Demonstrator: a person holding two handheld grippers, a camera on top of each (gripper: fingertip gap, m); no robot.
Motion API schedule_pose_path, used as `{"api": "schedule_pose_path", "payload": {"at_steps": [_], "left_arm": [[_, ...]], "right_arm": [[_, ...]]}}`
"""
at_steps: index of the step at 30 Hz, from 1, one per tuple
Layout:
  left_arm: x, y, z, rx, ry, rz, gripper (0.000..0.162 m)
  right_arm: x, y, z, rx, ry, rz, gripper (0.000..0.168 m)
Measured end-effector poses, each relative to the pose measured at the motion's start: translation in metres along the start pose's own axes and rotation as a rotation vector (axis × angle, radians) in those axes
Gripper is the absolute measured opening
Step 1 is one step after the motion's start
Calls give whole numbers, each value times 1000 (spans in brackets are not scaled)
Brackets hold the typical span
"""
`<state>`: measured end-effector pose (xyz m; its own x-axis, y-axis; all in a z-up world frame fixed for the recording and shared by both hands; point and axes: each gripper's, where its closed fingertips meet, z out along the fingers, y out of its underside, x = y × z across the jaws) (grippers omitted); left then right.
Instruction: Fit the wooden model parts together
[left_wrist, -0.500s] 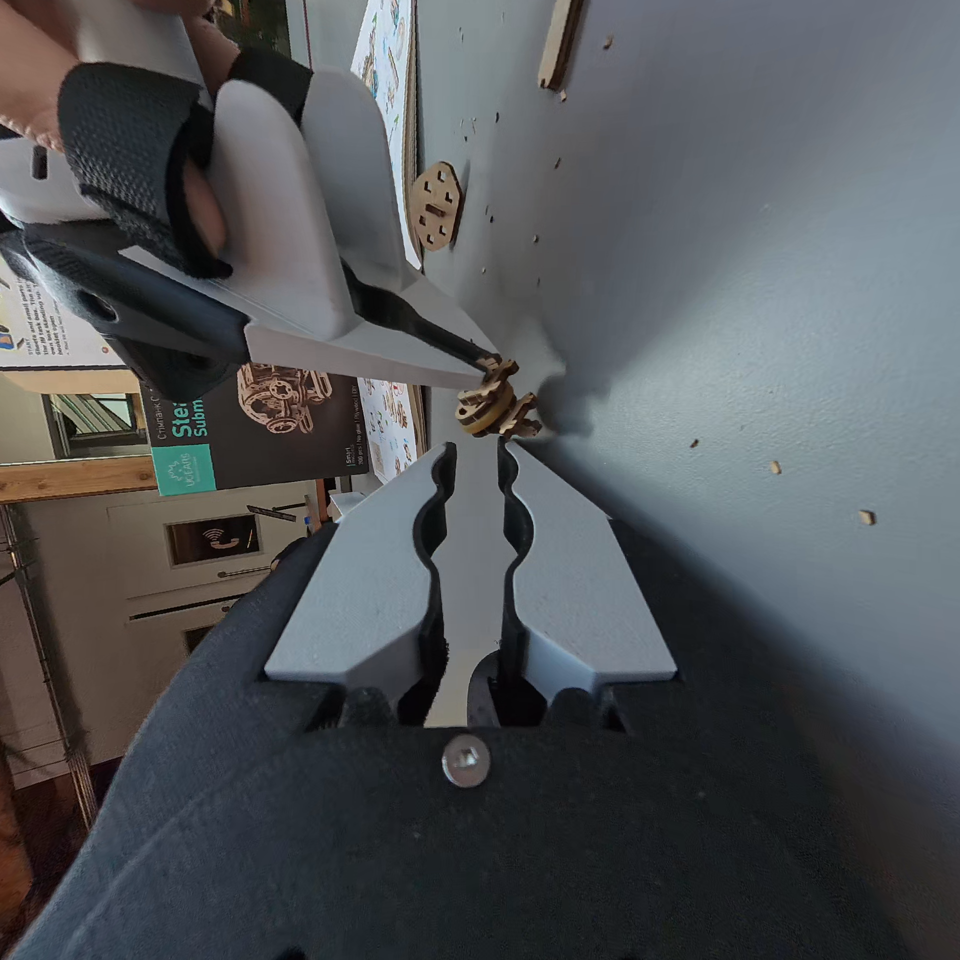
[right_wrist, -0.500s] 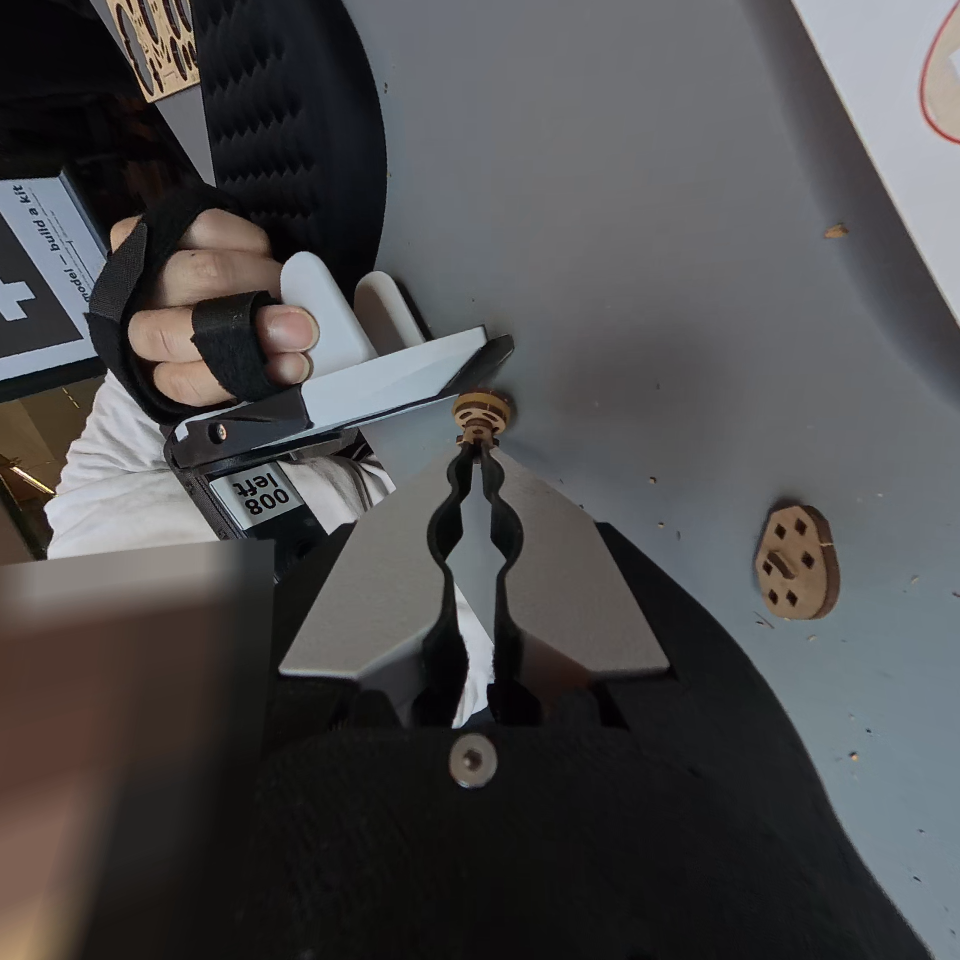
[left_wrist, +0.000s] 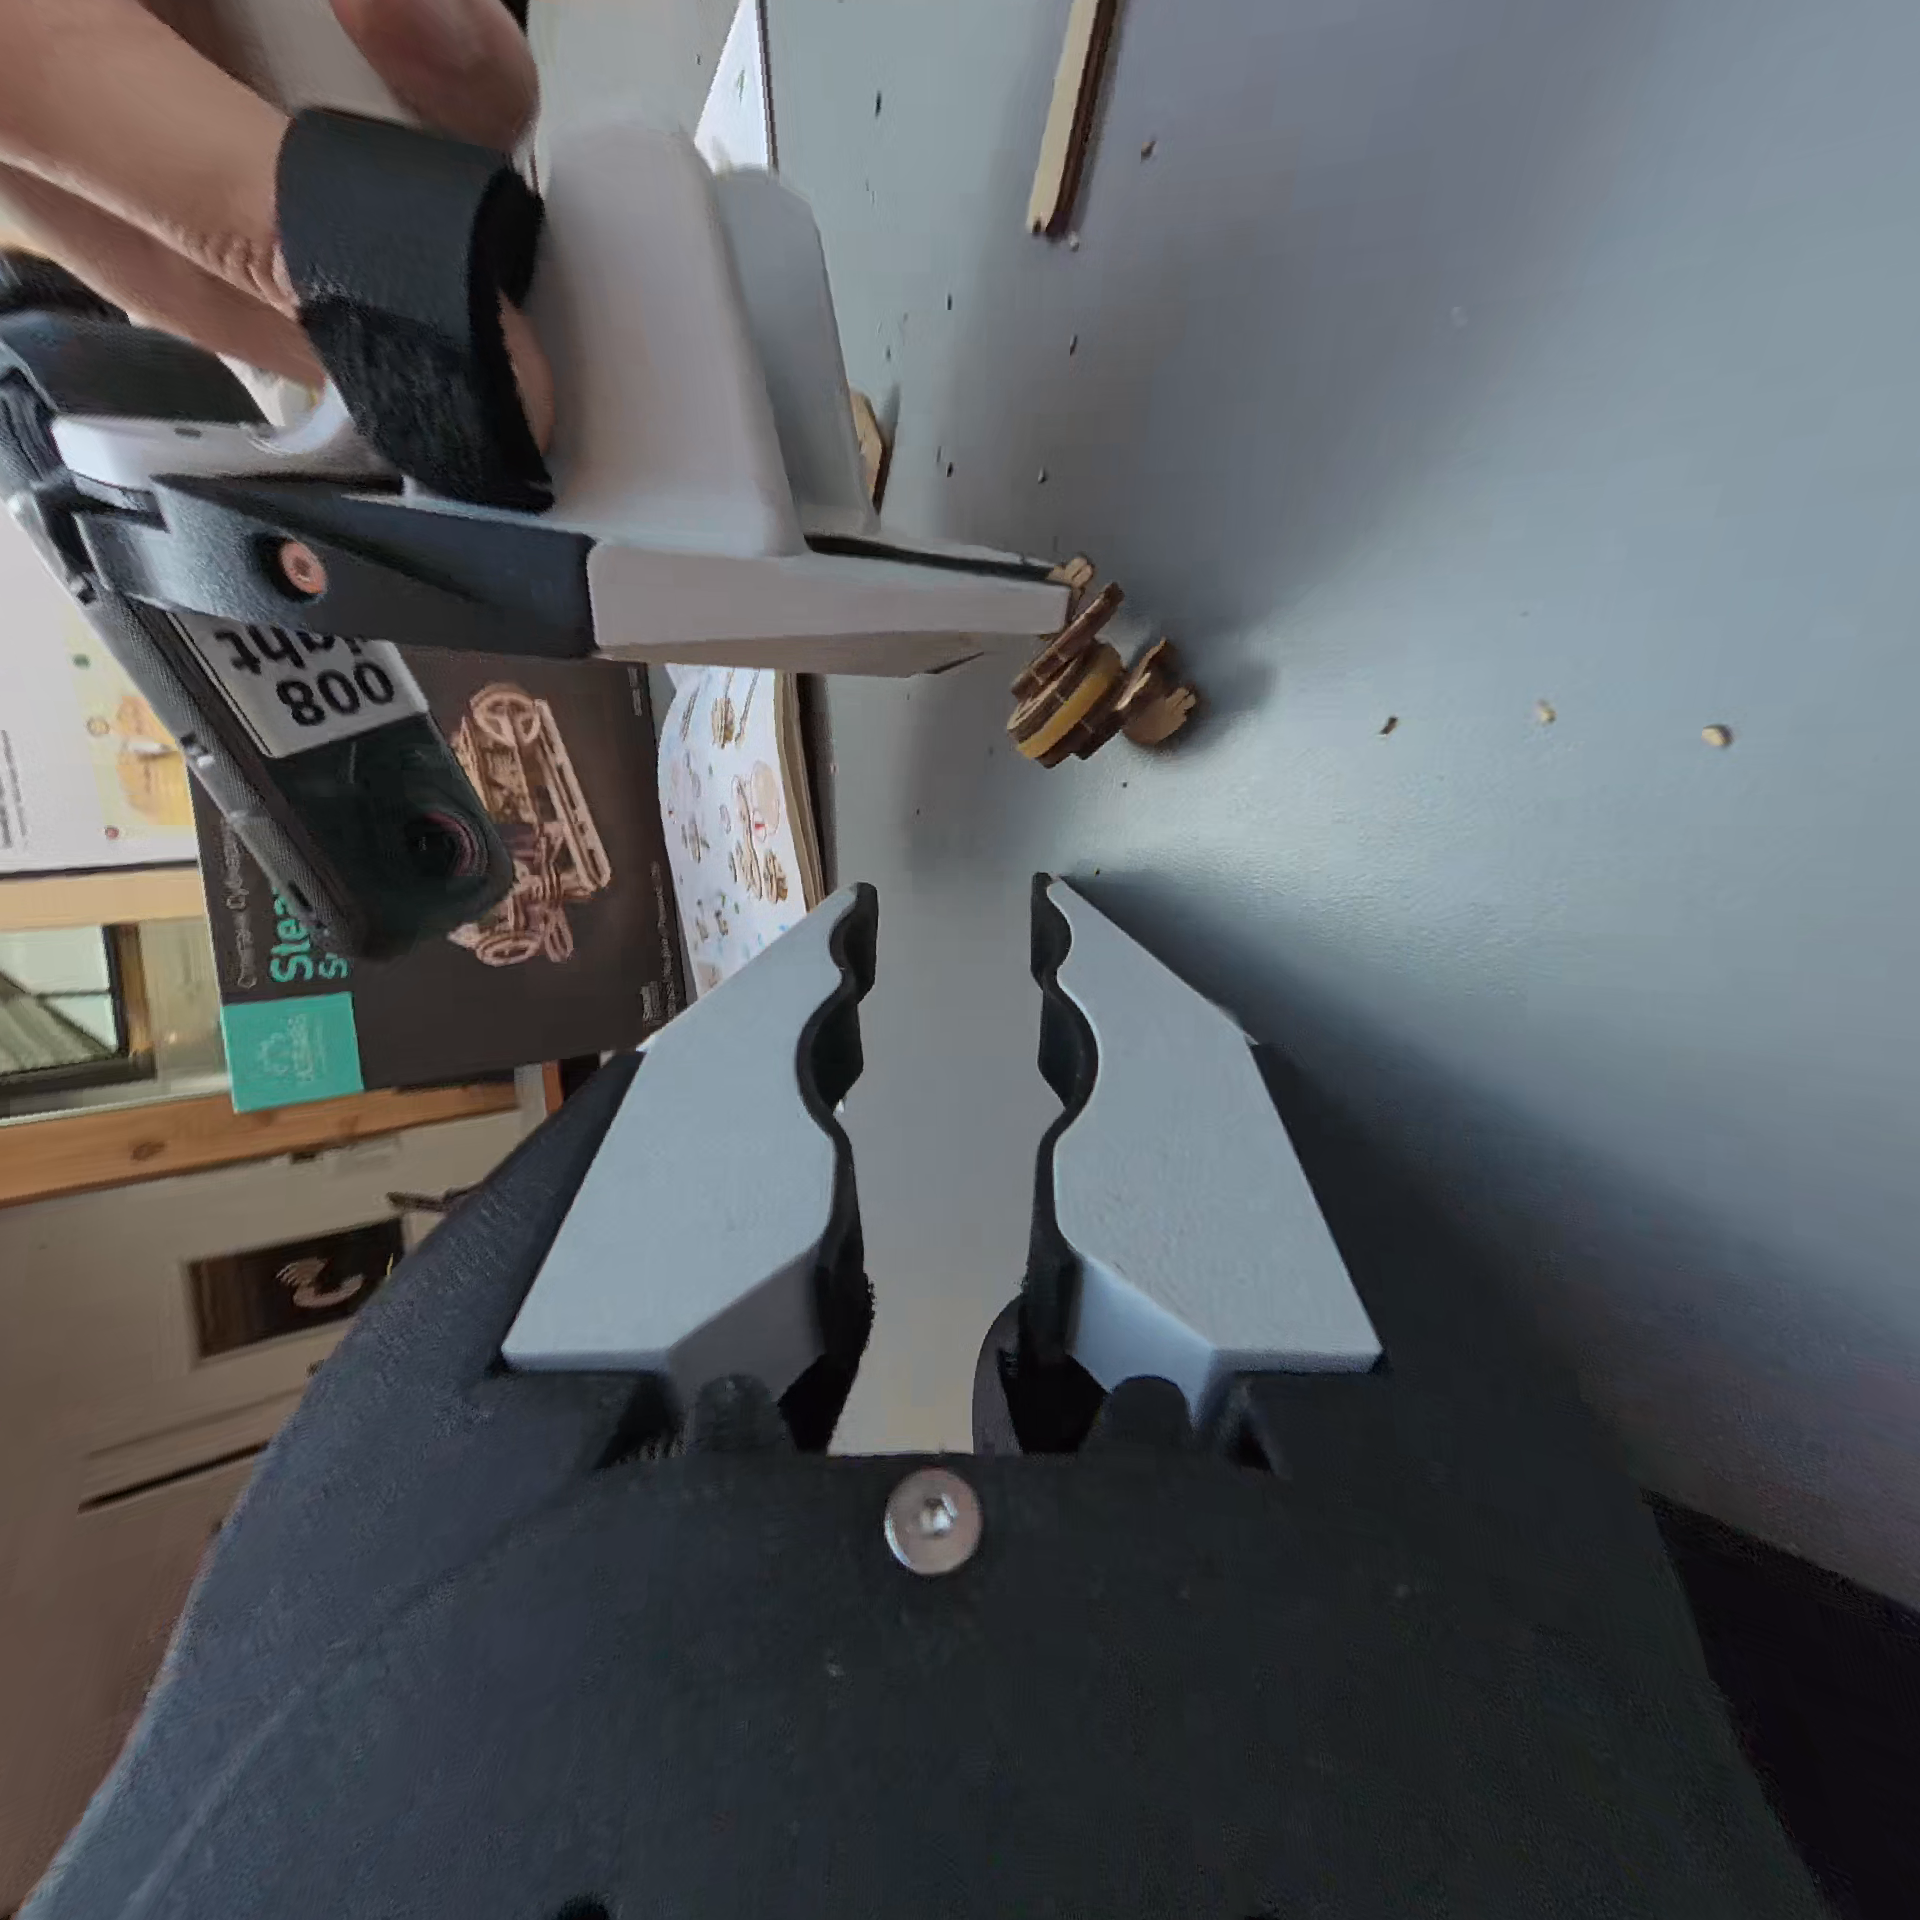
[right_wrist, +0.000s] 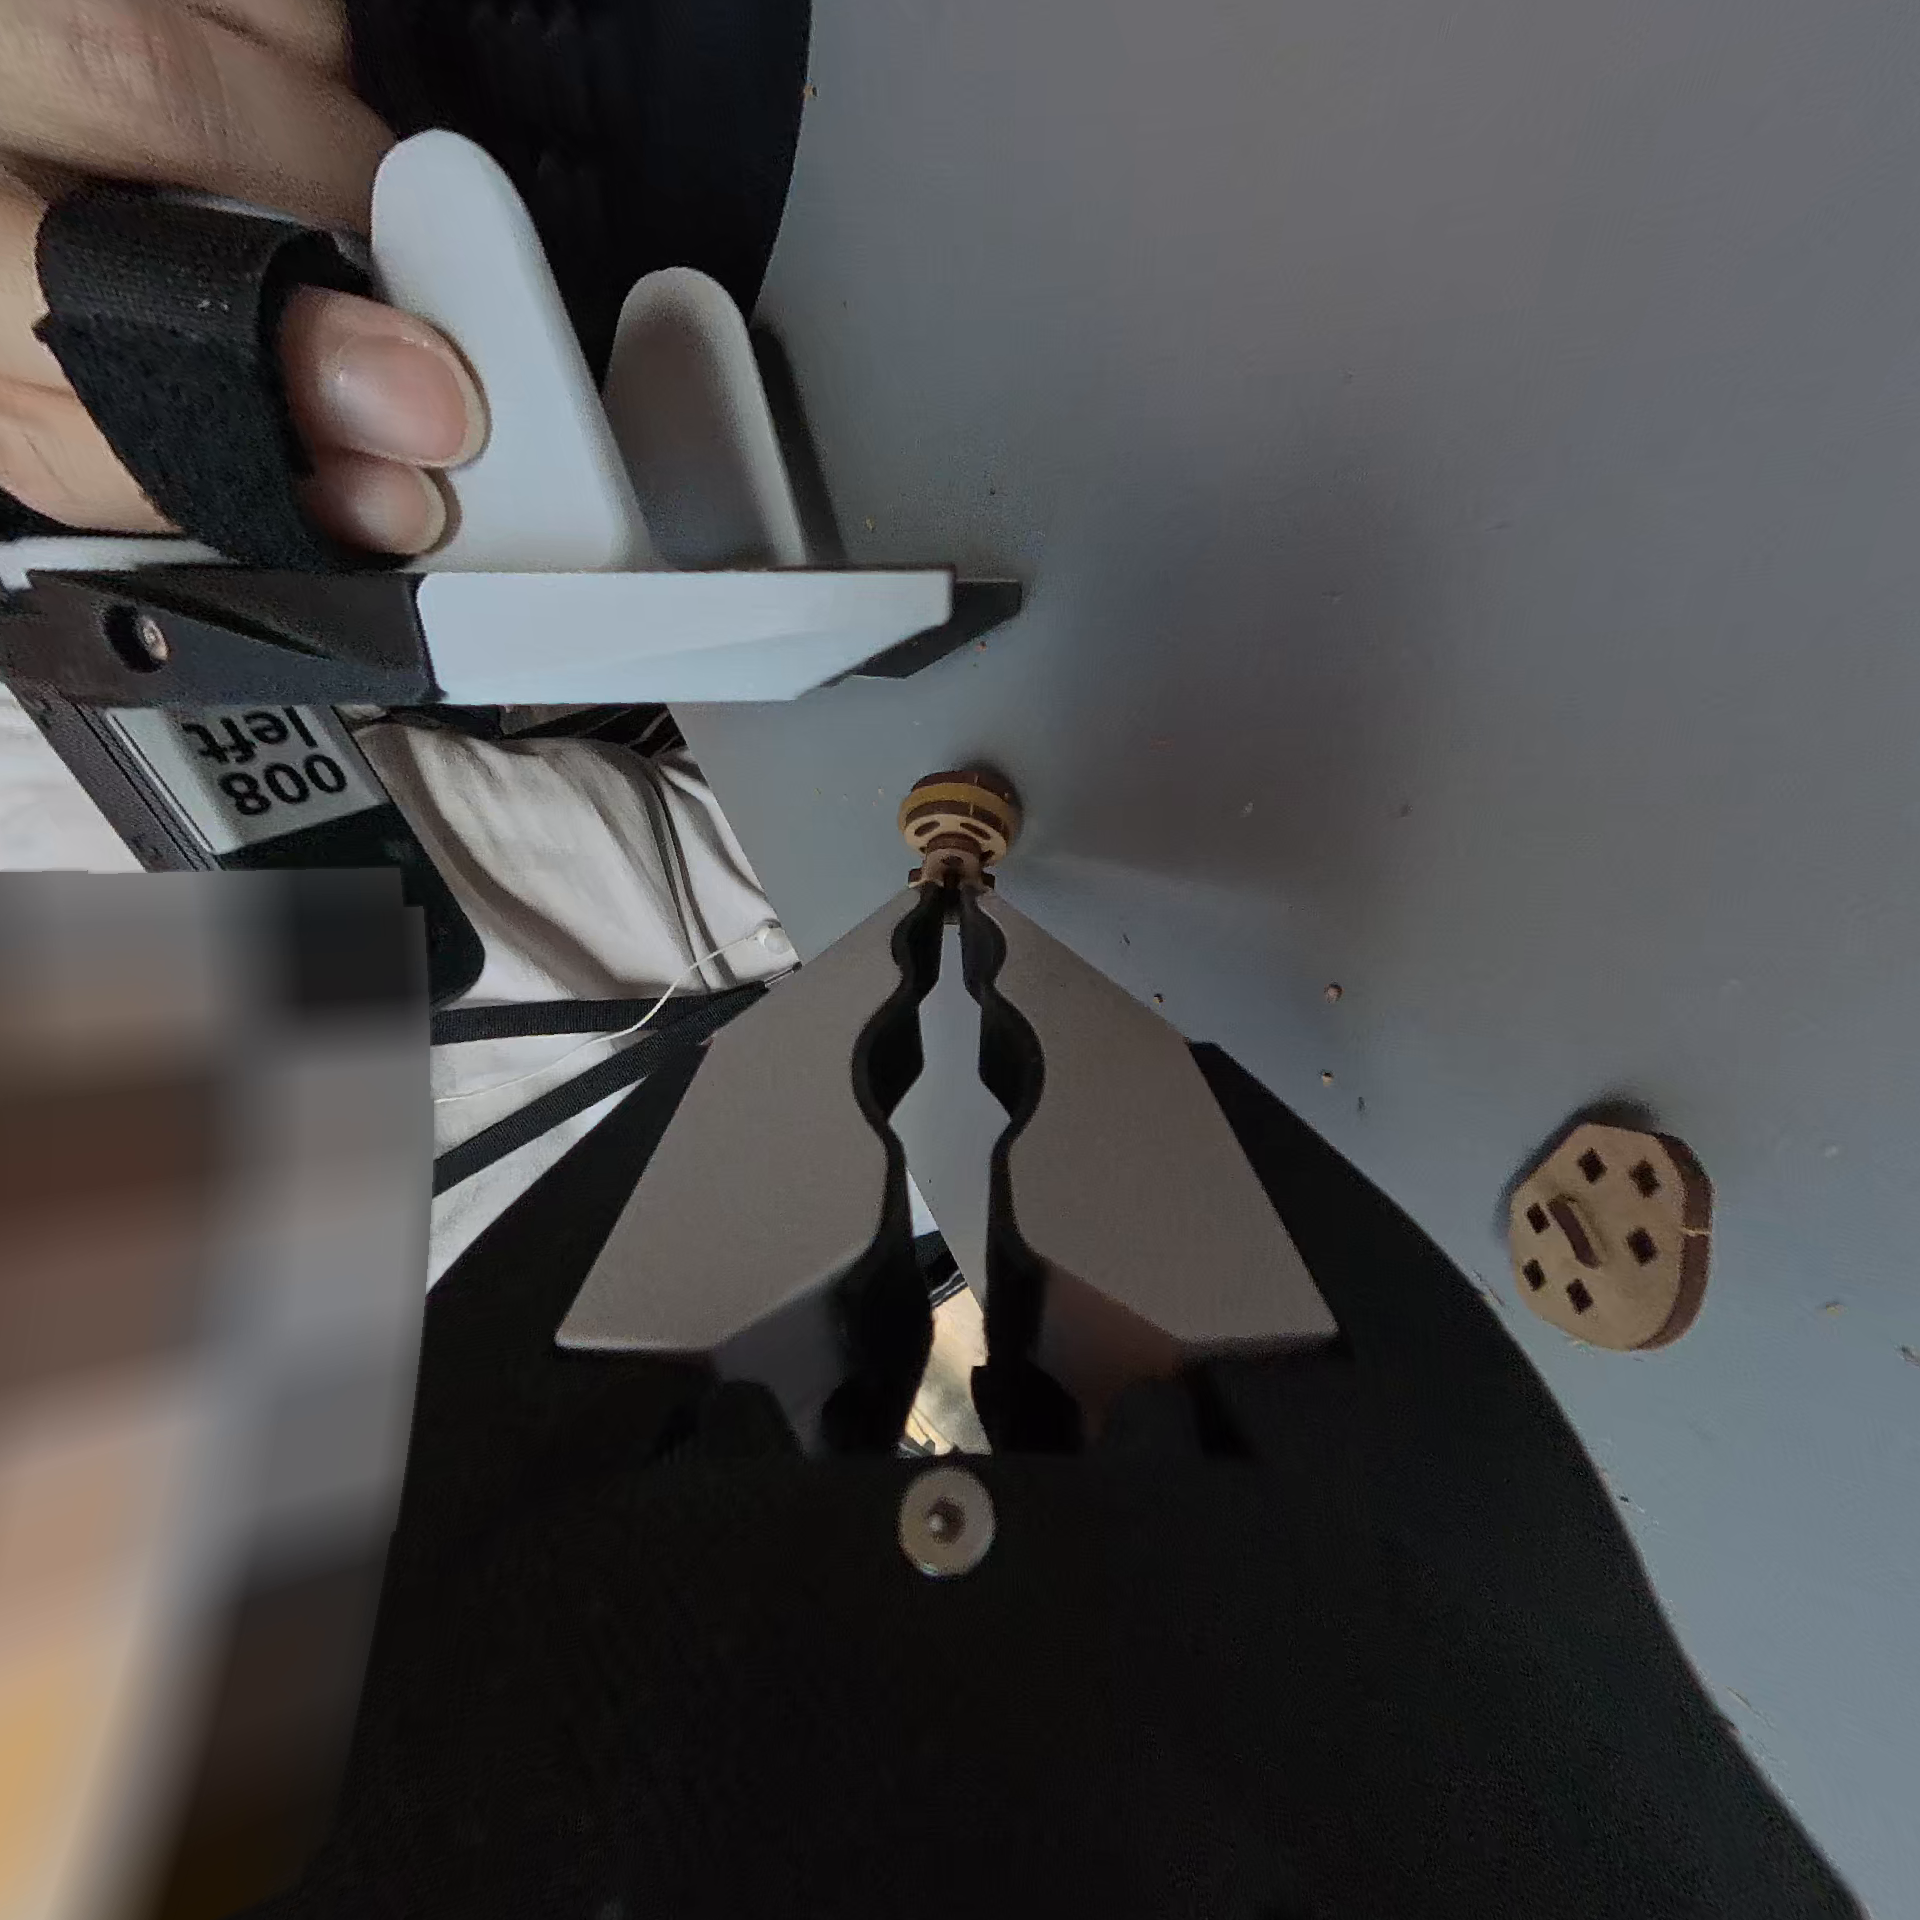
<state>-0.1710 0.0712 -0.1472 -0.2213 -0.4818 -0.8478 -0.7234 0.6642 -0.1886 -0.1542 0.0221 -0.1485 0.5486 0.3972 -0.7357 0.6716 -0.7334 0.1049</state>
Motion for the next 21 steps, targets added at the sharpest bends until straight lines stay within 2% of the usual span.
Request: {"api": "schedule_pose_path", "payload": {"at_steps": [1,4,9,13,16,21], "left_arm": [[3,-7,-4,78,32,0,31],[10,-19,-13,214,106,40,36],[10,-26,-16,258,157,121,41],[15,-35,-16,296,198,168,36],[18,-41,-17,322,240,160,35],[25,-45,-17,342,268,202,23]], "right_arm": [[1,3,1,-34,0,-19,2],[0,13,4,-139,-31,-68,2],[1,20,7,-261,-72,-157,2],[1,19,8,-312,-99,-191,2],[-1,13,9,-290,-129,-176,2],[-2,15,10,-276,-169,-171,2]]}}
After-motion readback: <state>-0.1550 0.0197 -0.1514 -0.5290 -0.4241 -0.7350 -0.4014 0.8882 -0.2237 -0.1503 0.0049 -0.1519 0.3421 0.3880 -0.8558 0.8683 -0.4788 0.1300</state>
